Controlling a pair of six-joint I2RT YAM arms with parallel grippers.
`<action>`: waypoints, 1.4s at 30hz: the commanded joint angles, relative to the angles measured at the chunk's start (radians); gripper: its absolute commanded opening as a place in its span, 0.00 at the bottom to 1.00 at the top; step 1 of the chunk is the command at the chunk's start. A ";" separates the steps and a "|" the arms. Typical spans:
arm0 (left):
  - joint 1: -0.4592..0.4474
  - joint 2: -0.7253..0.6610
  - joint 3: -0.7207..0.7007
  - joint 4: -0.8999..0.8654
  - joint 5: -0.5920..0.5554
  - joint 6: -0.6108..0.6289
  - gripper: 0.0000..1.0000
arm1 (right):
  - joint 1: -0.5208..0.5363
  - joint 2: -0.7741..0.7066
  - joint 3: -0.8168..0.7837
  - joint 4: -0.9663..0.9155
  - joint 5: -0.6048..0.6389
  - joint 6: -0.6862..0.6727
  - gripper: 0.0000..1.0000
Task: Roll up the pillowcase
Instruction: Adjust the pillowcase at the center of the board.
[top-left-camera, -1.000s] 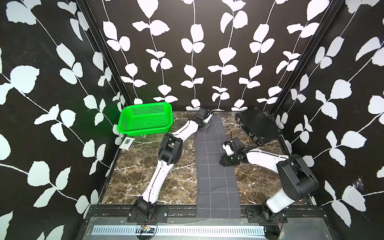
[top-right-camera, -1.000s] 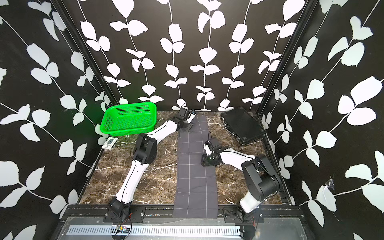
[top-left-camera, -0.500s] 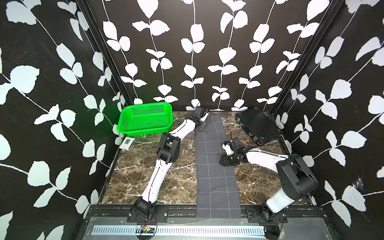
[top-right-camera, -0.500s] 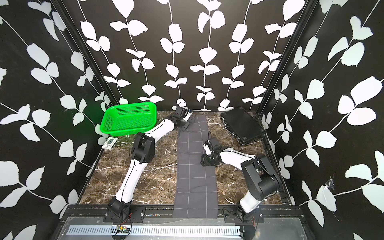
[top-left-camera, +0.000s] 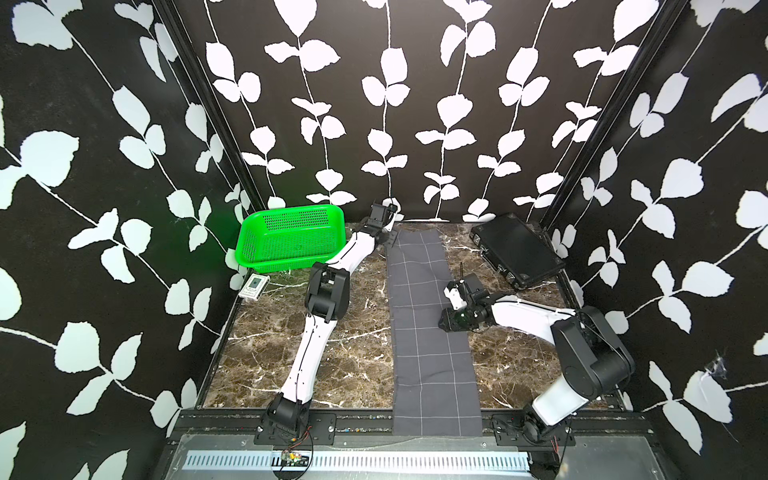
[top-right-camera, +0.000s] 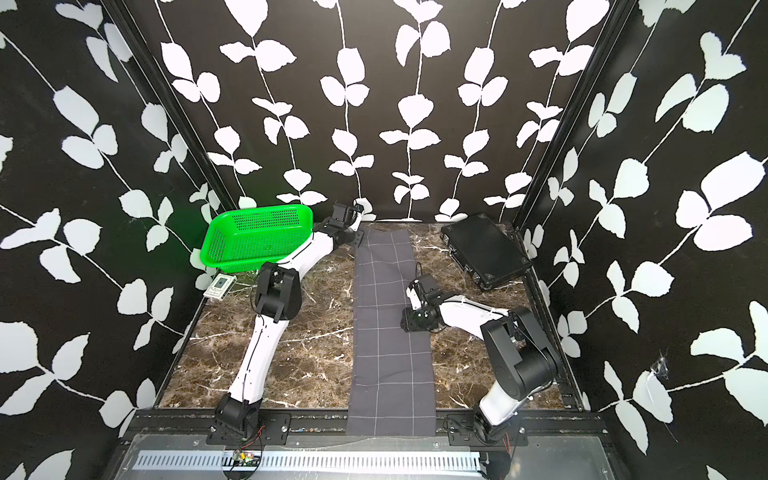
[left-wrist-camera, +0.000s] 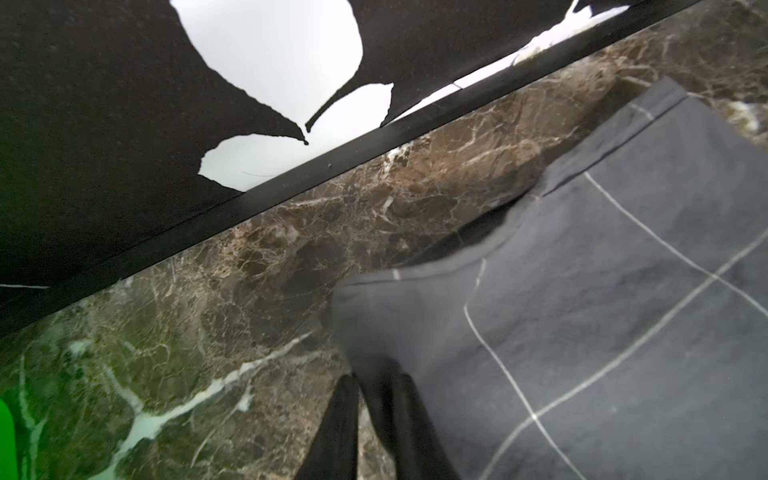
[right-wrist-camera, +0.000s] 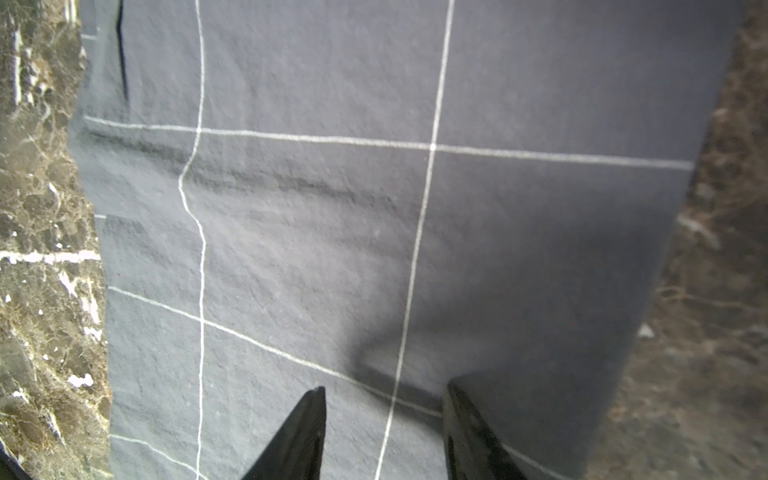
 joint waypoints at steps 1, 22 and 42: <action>0.009 0.020 0.044 -0.030 0.004 -0.032 0.21 | 0.003 0.027 0.030 -0.020 0.005 -0.009 0.48; -0.061 -0.298 -0.209 -0.117 0.004 -0.107 0.61 | 0.001 0.177 0.351 -0.048 0.106 -0.206 0.53; -0.269 -0.675 -0.978 0.120 0.077 -0.447 0.60 | -0.062 0.450 0.657 -0.102 0.143 -0.306 0.57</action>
